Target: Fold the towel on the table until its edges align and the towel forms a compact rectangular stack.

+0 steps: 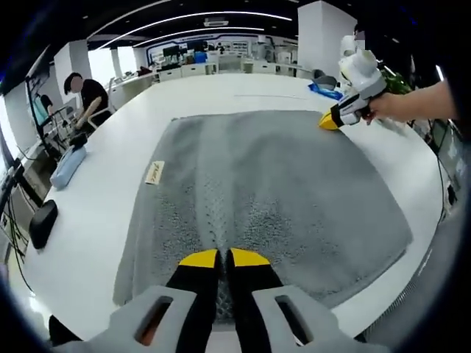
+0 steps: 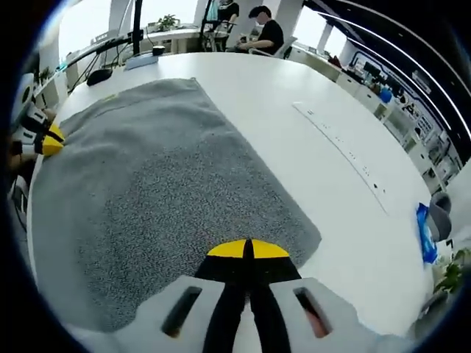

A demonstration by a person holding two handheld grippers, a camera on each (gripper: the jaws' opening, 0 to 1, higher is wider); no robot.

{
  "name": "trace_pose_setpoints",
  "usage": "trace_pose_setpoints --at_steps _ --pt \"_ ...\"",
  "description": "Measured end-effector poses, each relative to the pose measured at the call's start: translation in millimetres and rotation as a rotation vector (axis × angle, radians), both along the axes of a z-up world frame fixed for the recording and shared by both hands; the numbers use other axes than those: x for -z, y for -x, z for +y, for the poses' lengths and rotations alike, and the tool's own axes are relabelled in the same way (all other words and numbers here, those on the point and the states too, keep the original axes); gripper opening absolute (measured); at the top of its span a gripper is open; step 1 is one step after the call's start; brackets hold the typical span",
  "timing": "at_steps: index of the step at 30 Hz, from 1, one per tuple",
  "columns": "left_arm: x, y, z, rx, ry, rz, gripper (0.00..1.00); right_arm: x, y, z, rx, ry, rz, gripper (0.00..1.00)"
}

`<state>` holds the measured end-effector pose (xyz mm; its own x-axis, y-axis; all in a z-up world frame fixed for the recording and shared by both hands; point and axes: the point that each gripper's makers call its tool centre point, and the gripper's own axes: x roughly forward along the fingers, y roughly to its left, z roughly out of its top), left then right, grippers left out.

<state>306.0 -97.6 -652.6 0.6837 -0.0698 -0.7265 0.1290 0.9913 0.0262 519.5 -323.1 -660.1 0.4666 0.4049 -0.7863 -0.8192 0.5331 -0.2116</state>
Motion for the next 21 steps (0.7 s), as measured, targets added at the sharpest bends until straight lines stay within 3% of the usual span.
trace_pose_setpoints --at_steps 4,8,21 --pt "2.2 -2.2 -10.4 0.058 -0.010 0.026 0.05 0.5 -1.8 -14.7 0.057 -0.016 0.032 0.00" --pt "2.9 -3.2 -27.8 0.102 0.020 0.048 0.05 1.2 -2.7 -29.3 0.071 0.006 0.021 0.00" --pt "5.1 -7.9 -70.1 0.200 -0.001 0.084 0.05 1.2 -8.6 -70.7 0.152 0.000 0.033 0.00"
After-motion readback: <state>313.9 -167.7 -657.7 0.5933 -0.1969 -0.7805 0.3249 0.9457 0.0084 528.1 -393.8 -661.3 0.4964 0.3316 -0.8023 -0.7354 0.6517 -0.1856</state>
